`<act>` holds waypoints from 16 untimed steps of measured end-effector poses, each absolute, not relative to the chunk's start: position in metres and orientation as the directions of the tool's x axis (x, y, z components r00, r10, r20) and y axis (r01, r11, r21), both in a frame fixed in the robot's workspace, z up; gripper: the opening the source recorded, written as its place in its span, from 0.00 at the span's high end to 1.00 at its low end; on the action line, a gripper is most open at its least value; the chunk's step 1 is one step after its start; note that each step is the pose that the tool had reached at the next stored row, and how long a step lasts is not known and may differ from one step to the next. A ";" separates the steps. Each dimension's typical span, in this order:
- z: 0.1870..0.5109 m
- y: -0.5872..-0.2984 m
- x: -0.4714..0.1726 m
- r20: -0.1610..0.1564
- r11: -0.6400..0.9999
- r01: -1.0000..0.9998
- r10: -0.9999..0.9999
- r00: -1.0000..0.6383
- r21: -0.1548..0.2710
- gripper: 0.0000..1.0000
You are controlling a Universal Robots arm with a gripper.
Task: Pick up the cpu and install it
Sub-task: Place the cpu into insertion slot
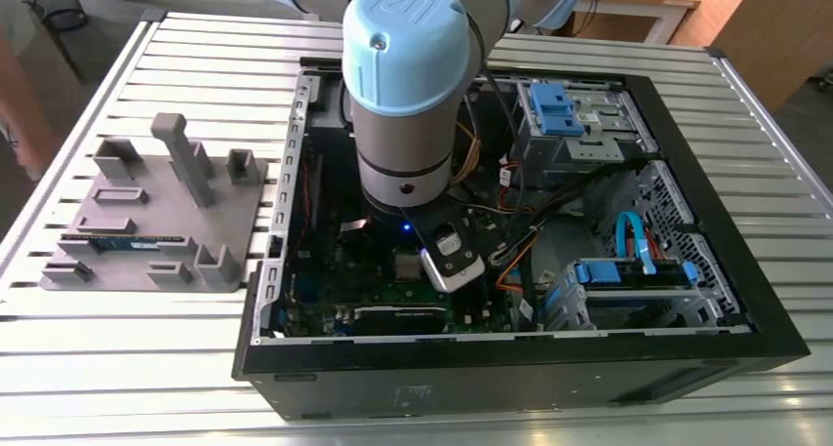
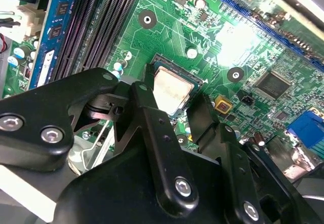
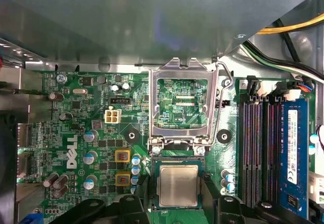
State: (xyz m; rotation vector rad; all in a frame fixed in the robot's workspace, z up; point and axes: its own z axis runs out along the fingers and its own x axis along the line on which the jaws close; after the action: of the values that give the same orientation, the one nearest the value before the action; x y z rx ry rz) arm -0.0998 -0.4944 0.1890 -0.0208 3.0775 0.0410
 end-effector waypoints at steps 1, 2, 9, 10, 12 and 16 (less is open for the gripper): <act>0.189 -0.494 -0.100 -0.064 1.000 -0.015 -0.013 -0.998 0.026 0.47; 0.190 -0.494 -0.100 -0.064 1.000 -0.015 -0.013 -0.998 0.026 0.47; 0.197 -0.494 -0.100 -0.064 1.000 -0.015 -0.013 -0.998 0.027 0.47; 0.197 -0.494 -0.100 -0.064 1.000 -0.015 -0.013 -0.998 0.027 0.47; 0.197 -0.494 -0.100 -0.064 1.000 -0.015 -0.013 -0.998 0.027 0.47; 0.198 -0.494 -0.100 -0.064 1.000 -0.015 -0.013 -0.998 0.027 0.47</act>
State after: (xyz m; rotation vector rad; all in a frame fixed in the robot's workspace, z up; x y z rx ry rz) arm -0.0998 -0.4944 0.1978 -0.0214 3.0774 0.0417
